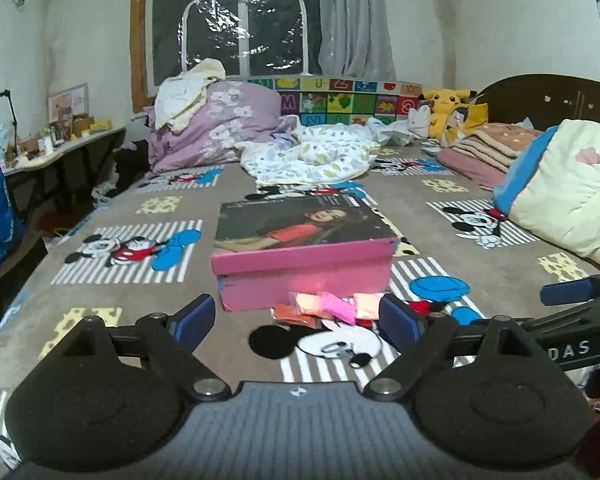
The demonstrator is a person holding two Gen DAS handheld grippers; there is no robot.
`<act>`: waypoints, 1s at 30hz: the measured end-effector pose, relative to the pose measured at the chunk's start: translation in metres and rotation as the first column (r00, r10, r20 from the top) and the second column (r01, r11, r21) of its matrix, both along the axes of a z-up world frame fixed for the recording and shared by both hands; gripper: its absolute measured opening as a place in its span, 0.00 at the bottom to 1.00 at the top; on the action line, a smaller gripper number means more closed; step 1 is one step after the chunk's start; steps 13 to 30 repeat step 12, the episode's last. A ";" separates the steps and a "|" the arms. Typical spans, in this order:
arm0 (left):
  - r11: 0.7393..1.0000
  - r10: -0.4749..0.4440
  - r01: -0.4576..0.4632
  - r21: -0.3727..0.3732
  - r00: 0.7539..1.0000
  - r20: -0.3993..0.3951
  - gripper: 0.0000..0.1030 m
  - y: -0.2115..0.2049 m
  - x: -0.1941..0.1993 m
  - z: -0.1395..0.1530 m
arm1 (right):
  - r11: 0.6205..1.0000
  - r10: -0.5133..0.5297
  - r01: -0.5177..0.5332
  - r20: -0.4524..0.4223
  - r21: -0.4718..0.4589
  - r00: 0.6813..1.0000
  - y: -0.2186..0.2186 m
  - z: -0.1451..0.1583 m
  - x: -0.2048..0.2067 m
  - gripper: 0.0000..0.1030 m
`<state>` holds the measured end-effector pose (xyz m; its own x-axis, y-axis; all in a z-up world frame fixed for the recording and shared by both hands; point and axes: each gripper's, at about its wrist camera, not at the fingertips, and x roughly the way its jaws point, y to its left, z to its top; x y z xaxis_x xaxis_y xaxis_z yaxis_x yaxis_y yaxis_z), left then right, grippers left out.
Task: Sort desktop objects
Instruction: 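Open both tools and pull them back from the covered box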
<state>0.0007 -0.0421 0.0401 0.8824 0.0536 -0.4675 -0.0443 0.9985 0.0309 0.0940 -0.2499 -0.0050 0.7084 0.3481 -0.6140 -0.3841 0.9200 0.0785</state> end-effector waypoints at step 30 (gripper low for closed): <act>0.999 0.003 -0.003 0.044 1.000 0.017 0.86 -0.008 -0.014 0.004 | 1.000 0.011 -0.011 0.012 -0.021 1.000 0.001 -0.001 -0.014 0.99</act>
